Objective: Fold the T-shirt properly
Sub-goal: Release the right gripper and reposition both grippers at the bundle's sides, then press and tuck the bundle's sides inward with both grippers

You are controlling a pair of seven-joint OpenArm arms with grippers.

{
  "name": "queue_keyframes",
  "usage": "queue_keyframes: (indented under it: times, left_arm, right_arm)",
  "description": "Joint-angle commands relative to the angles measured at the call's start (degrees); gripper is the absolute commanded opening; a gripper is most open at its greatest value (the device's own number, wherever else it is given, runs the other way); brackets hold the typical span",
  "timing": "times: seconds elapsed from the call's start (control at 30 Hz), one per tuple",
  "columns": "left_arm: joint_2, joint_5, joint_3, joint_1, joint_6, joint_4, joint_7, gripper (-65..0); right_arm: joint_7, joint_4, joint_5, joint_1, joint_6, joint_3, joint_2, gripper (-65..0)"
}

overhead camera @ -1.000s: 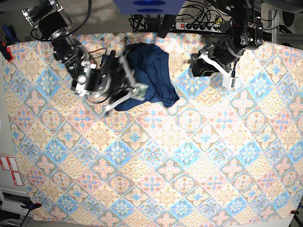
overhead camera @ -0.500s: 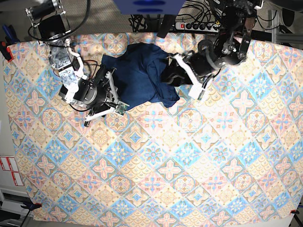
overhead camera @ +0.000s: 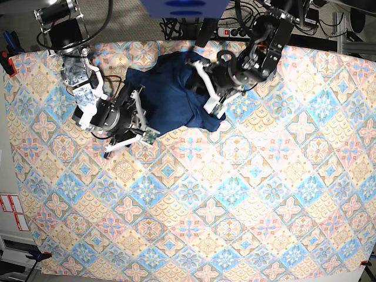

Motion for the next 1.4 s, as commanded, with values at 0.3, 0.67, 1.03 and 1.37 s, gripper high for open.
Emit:
queue_keyframes:
  times: [0.3,0.67,1.03,1.37]
  left_arm:
    - [-5.87,-0.47,-0.46,4.89,-0.21,8.51,-0.73,-45.0]
    - [-2.62,-0.21,7.98,0.85,-0.48,10.71,-0.38,-45.0]
    - [-2.01,-0.39,12.73,-2.4,-0.3,3.23,-0.56,-45.0]
    - [-2.01,2.52,12.46,-3.72,-0.04,0.07,-0.38,-45.0]
  right_arm:
    - [0.55,0.93,0.15,1.07,-0.27,0.75,0.27,-52.3]
    - [0.55,-6.28,0.15,6.43,-0.27,-4.7,-3.51,-53.2]
    - [9.08,-25.18,0.15,16.19,-0.27,-10.15,-3.77,-60.4]
    - [13.21,-40.92,0.06,19.97,-0.27,-16.4,-4.74,-60.4]
